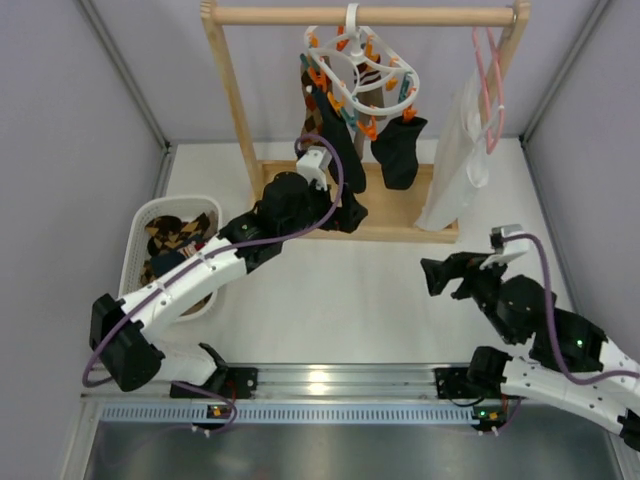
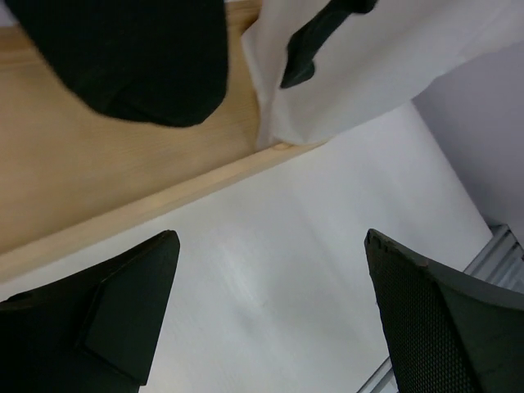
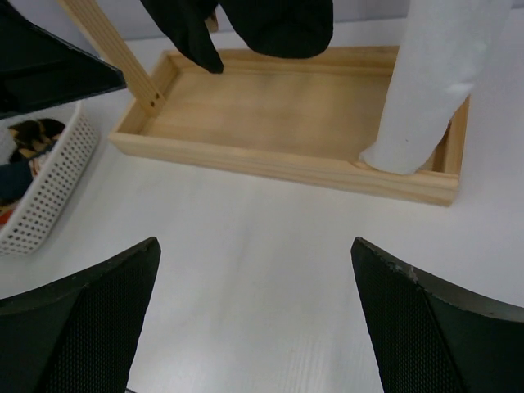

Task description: Remove the socks clipped to the hanger

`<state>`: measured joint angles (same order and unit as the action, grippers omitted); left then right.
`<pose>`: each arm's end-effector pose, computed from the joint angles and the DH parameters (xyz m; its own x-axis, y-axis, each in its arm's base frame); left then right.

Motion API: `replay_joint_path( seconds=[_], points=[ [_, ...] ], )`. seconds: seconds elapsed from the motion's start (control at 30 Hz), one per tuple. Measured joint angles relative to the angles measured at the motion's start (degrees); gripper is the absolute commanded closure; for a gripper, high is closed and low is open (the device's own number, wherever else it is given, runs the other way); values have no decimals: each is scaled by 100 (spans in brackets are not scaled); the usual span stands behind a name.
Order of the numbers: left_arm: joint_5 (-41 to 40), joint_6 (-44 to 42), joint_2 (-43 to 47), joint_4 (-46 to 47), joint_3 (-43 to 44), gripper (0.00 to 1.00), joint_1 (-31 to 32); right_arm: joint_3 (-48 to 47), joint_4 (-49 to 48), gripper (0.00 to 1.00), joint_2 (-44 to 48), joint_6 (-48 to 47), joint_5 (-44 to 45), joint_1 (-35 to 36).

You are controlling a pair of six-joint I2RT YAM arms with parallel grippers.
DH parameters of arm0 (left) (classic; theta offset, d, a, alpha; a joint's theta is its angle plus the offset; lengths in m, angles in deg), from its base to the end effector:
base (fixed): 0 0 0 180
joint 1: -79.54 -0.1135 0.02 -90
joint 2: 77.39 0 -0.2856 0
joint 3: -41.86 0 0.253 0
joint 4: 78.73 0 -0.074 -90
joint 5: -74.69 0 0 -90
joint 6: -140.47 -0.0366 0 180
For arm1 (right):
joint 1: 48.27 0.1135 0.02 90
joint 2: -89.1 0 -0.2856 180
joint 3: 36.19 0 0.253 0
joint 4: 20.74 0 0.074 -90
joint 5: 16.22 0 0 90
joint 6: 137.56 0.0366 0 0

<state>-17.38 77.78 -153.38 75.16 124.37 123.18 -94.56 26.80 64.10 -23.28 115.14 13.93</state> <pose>0.2226 -0.2105 0.3823 -0.5207 -0.1370 -0.8427 0.4796 0.7696 -0.4215 0.0544 0.0514 0.3485 -0.2542 0.1796 -0.9503 -0.2859 0.9247 0.2512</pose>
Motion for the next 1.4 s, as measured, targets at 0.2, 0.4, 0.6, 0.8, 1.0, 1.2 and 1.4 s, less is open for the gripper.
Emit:
replay_joint_path(
  seconds=[0.2, 0.4, 0.6, 0.8, 1.0, 1.2, 1.4],
  points=[
    [654, -487, -859, 1360, 459, 2, 0, 173, 15, 5, 1123, -149, -442, -9],
    [693, -852, -1794, 2225, 1102, 2, 0, 201, 0, 5, 1567, -238, -866, -9],
    [417, -1080, -2256, 2839, 1257, 17, -15, 278, -85, 5, 1458, -433, -1241, -11],
    [533, -1174, -2404, 3298, 1298, 62, -42, 304, -238, 5, 927, -634, -1558, -11],
    [710, -1191, -2404, 3609, 1294, 92, -48, 297, -680, 5, 612, -787, -1650, -11],
    [728, -1097, -2312, 3781, 1021, 94, -46, -323, -855, 7, 2, -994, -1196, -11],
    [697, -1008, -2065, 3805, 636, 94, -46, -2221, -776, 7, -1386, -1360, -800, -13]
  ],
)
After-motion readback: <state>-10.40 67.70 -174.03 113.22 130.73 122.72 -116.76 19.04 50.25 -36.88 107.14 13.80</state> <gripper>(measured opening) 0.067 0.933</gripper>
